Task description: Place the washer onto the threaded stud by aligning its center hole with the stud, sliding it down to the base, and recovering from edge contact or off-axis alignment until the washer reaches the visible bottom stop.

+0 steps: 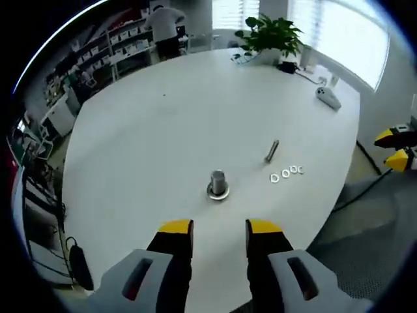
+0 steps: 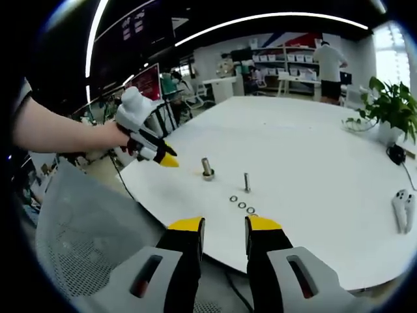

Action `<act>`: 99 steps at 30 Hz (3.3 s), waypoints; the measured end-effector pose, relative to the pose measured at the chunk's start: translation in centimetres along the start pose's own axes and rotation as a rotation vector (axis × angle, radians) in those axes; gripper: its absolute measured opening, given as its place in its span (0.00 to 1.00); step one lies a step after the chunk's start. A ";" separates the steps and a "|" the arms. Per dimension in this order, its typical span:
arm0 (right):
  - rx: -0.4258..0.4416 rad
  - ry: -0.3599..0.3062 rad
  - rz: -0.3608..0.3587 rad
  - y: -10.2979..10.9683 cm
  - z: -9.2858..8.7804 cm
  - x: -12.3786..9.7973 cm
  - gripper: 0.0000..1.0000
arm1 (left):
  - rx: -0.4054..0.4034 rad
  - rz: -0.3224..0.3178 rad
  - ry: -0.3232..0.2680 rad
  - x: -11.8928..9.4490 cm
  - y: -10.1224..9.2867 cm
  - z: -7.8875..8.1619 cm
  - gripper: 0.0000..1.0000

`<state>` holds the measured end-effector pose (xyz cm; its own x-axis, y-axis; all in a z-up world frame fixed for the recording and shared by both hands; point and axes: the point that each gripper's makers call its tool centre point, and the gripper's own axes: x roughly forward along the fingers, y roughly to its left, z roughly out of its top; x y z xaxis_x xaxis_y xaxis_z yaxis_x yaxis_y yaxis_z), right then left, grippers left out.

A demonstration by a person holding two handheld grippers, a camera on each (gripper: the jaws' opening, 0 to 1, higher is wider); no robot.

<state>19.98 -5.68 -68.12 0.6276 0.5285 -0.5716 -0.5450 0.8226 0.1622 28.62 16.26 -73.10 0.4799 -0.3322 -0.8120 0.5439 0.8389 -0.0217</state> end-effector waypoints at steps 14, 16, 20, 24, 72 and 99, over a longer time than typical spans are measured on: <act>-0.027 0.030 0.055 1.2 -0.5 0.2 0.27 | -0.082 -0.001 -0.182 -6.9 -0.6 -1.4 0.38; -0.030 0.038 0.057 1.3 -0.7 0.3 0.27 | -0.069 0.003 -0.192 -7.7 -0.6 -1.8 0.38; -0.027 0.038 0.060 1.3 -0.7 0.2 0.27 | -0.075 0.022 -0.211 -9.0 -0.3 -2.6 0.38; -0.031 0.054 0.069 1.5 -1.0 0.3 0.27 | -0.065 0.060 -0.190 -10.2 0.0 -4.0 0.39; 0.008 0.208 -0.030 -0.1 -3.7 0.4 0.27 | -0.263 -0.083 -0.237 -9.5 -1.6 -7.0 0.39; 0.022 0.211 -0.068 -1.0 -3.9 0.2 0.29 | -0.267 -0.072 -0.199 -9.2 -1.6 -7.7 0.43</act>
<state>18.46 -7.19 -71.49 0.5308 0.4182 -0.7372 -0.4922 0.8602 0.1336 18.08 21.30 -70.11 0.5861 -0.4500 -0.6738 0.3943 0.8849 -0.2479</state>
